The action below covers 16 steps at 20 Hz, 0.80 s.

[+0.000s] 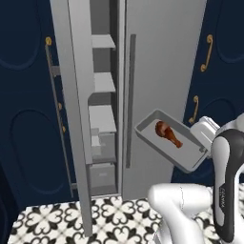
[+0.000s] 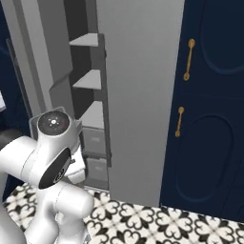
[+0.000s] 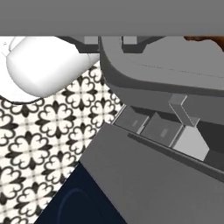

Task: Take the meat container that has the chicken drumstick and place it on the second highest rack of the freezer. Then take the vegetable container that has the bell pepper and avocado and place it on the highest rack of the freezer.

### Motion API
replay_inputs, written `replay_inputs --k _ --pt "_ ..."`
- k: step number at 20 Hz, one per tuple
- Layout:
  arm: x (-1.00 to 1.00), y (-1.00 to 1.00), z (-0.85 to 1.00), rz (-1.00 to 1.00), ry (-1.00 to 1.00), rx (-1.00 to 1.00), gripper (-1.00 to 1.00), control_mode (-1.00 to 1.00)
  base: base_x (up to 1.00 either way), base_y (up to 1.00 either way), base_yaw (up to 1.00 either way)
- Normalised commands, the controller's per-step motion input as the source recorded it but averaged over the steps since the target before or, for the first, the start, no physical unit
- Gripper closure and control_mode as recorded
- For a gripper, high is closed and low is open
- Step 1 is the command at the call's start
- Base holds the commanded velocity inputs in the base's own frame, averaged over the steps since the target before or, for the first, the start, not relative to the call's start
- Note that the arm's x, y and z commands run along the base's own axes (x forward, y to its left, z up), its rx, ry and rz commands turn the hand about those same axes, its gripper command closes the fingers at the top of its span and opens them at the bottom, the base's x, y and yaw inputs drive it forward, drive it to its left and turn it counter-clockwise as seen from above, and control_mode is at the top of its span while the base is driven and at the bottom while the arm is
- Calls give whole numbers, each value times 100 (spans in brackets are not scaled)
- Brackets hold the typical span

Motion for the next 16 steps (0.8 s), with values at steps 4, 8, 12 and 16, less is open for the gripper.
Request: replay_inputs --k 4,8,12,16 --pt "0 0 0 0 0 0 100 100 48 -23 8" --pt "0 0 0 0 0 0 100 100 49 -23 10" --pt "0 0 0 0 0 0 100 100 58 -29 12" --pt "0 0 0 0 0 0 100 100 66 -40 17"
